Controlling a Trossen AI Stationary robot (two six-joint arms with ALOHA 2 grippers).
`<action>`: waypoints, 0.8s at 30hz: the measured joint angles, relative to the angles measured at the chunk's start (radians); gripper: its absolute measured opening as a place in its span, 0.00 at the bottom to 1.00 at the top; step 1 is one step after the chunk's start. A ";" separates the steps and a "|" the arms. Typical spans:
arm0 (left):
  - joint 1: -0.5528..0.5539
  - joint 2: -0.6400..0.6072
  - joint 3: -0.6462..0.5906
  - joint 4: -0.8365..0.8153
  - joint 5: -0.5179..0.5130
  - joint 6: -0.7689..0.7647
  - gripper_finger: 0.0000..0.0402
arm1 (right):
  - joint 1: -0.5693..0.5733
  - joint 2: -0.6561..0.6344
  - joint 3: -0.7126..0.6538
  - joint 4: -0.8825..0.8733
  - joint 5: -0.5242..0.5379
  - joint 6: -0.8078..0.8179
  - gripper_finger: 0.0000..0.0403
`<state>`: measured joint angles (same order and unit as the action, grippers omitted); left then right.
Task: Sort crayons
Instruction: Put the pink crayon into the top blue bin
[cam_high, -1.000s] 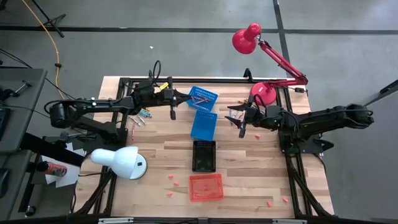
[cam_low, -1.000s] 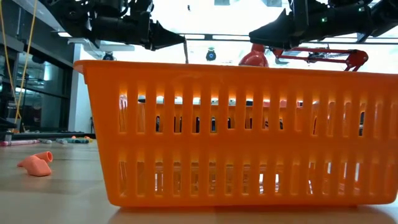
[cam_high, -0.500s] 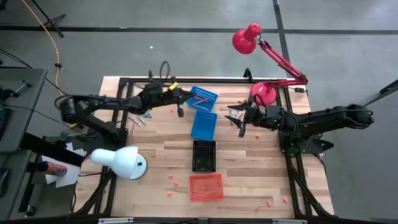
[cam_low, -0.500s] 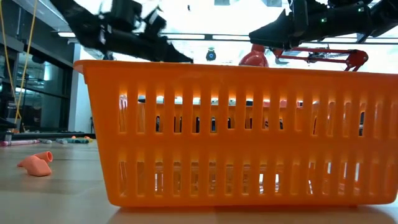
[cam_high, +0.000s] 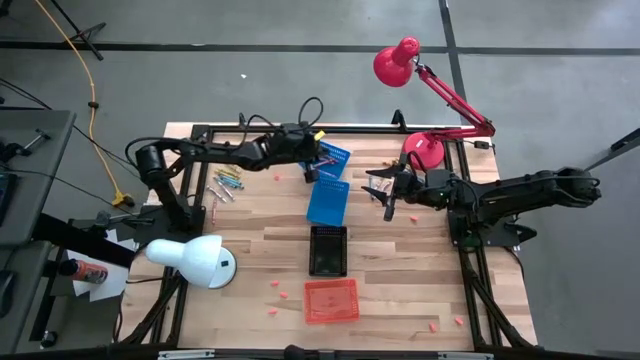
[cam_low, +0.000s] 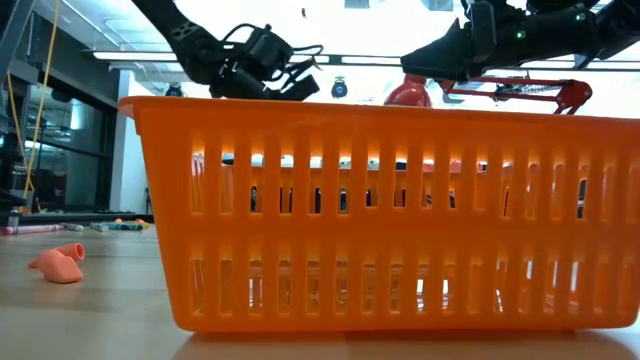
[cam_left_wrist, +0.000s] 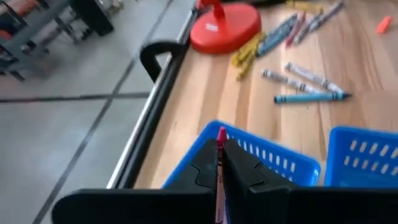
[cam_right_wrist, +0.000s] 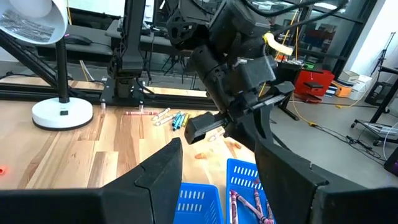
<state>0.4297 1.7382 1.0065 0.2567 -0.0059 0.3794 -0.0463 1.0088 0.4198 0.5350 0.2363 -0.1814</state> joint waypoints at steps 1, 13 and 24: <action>0.000 0.000 0.006 -0.021 -0.012 0.006 0.01 | 0.000 0.000 0.000 0.000 0.000 0.000 0.49; -0.050 -0.004 0.063 -0.159 -0.085 0.021 0.32 | 0.000 0.000 0.000 0.000 0.000 0.001 0.49; -0.127 -0.163 0.100 -0.406 0.072 -0.238 0.50 | 0.000 0.000 0.000 -0.012 0.000 0.007 0.49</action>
<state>0.3030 1.5756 1.1064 -0.1497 0.0661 0.1418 -0.0463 1.0088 0.4196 0.5226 0.2363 -0.1744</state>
